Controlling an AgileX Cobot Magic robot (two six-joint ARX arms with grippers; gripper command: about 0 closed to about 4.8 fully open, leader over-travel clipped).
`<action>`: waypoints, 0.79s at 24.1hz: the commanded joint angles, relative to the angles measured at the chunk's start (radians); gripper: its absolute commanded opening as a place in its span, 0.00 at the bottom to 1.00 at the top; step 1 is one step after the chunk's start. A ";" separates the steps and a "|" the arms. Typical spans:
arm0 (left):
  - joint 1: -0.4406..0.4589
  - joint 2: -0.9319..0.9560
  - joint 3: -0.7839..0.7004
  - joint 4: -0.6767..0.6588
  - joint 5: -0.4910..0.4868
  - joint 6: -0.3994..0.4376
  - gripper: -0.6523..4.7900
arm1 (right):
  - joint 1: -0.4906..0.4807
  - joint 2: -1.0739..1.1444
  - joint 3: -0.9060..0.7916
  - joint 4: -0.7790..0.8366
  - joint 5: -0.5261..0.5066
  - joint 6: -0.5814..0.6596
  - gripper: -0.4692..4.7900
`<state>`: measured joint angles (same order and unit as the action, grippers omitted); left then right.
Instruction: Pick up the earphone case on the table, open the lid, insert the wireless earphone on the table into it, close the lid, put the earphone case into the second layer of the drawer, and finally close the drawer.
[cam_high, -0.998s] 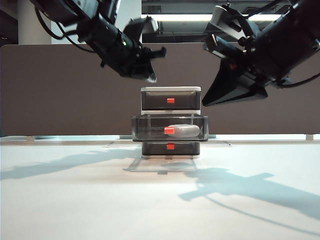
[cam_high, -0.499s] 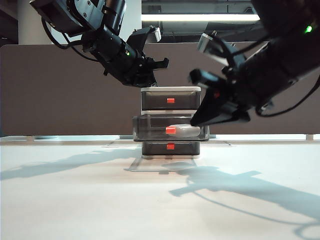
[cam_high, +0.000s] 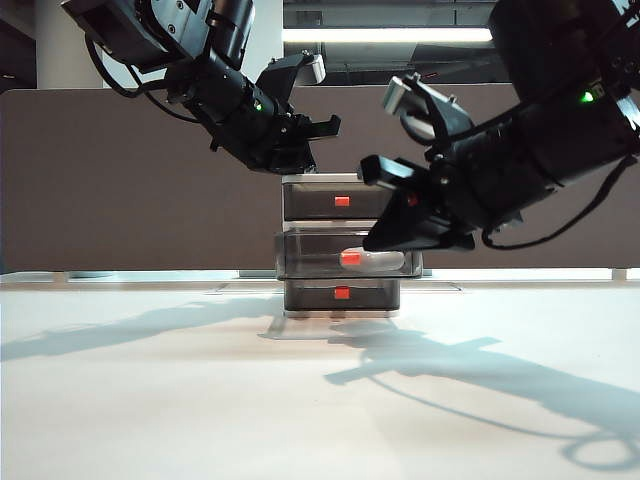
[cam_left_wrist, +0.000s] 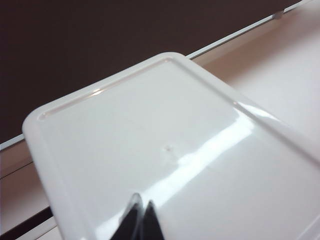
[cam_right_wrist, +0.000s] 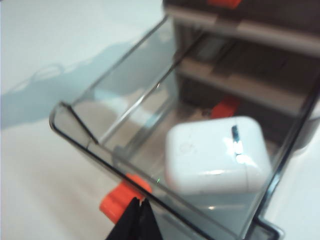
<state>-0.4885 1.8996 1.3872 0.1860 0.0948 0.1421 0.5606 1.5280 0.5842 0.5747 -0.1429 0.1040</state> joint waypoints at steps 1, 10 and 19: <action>-0.001 0.002 0.003 -0.019 0.003 0.003 0.11 | -0.003 0.010 0.007 0.059 0.013 0.002 0.09; -0.001 0.002 0.003 -0.024 0.003 0.003 0.11 | -0.003 0.084 0.060 0.089 0.011 0.001 0.09; -0.001 0.002 0.003 -0.032 0.003 0.003 0.11 | -0.005 0.167 0.142 0.089 0.014 0.000 0.09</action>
<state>-0.4889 1.8996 1.3876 0.1818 0.0948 0.1421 0.5568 1.6897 0.7105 0.6392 -0.1349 0.1040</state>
